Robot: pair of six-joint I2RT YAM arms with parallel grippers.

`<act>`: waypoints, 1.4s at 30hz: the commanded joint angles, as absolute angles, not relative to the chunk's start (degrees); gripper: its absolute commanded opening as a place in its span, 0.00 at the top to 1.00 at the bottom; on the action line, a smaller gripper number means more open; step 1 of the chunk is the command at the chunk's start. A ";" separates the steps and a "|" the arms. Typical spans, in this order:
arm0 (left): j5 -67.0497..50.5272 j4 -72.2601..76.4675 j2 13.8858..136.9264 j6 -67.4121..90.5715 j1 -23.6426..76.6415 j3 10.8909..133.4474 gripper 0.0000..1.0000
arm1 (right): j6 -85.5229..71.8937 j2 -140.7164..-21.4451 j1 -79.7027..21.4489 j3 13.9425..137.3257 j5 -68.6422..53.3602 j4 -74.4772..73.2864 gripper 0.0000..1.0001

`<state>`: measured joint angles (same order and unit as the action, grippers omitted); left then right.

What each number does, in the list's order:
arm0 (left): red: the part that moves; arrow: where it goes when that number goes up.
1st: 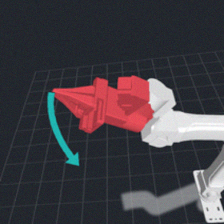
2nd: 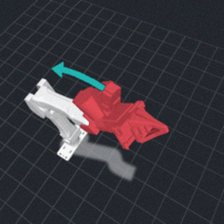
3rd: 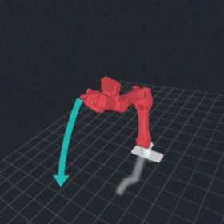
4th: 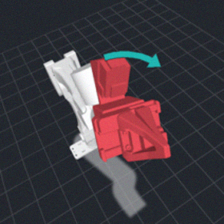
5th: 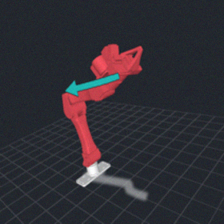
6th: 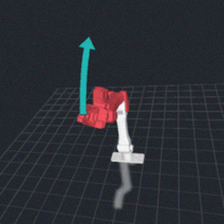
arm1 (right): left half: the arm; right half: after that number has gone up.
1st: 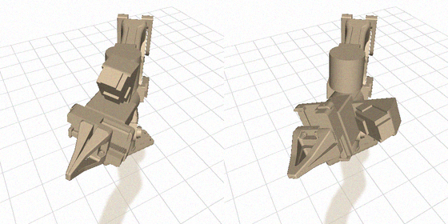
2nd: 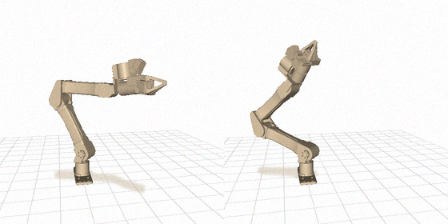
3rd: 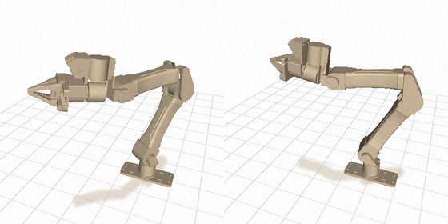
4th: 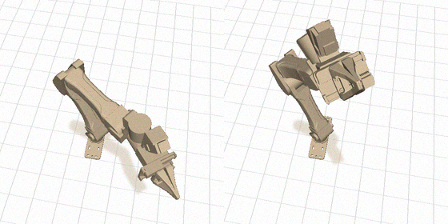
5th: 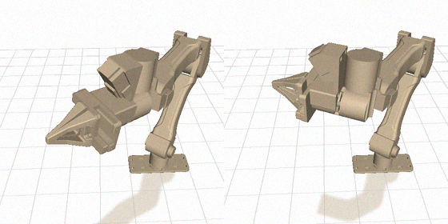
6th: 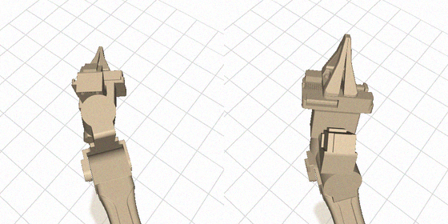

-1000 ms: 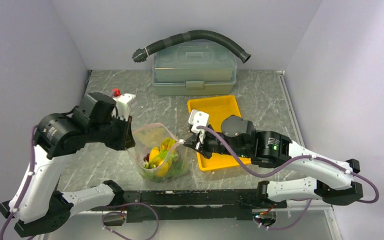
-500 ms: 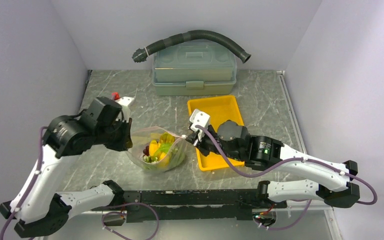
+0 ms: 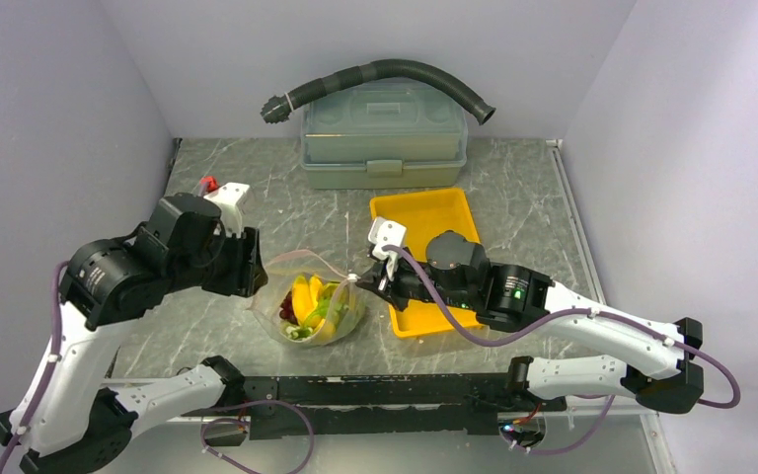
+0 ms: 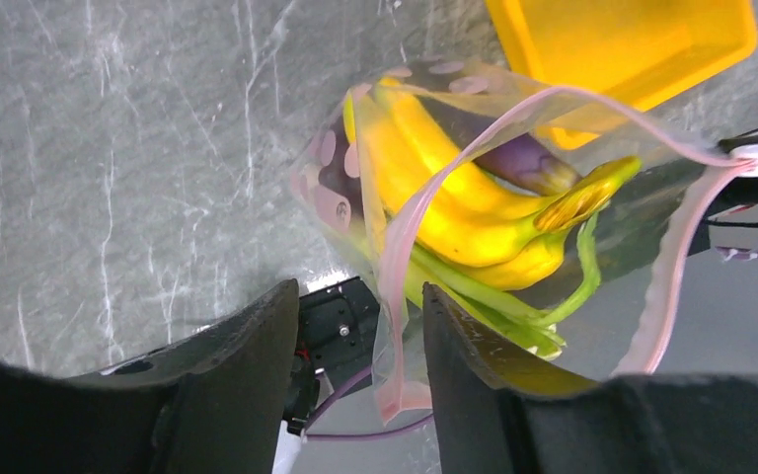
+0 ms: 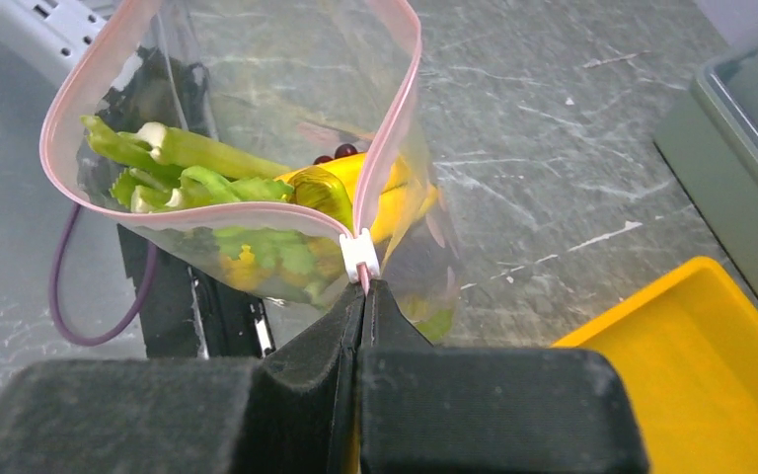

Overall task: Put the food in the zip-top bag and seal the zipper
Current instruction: Zip the zipper food storage bag at the center of the board.

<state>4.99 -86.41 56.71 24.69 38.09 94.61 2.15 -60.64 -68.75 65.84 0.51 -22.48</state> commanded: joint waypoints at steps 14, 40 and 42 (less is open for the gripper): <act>-25.38 -65.15 51.66 14.86 38.23 92.22 0.41 | 2.78 -60.45 -68.55 72.63 -8.22 -27.42 1.00; -41.63 -36.48 48.91 5.89 38.22 71.47 0.35 | -6.24 -69.11 -62.51 83.78 -21.53 -34.07 1.00; -42.29 -34.98 48.89 5.28 38.23 70.48 0.35 | -6.20 -69.62 -61.71 84.32 -23.64 -34.26 1.00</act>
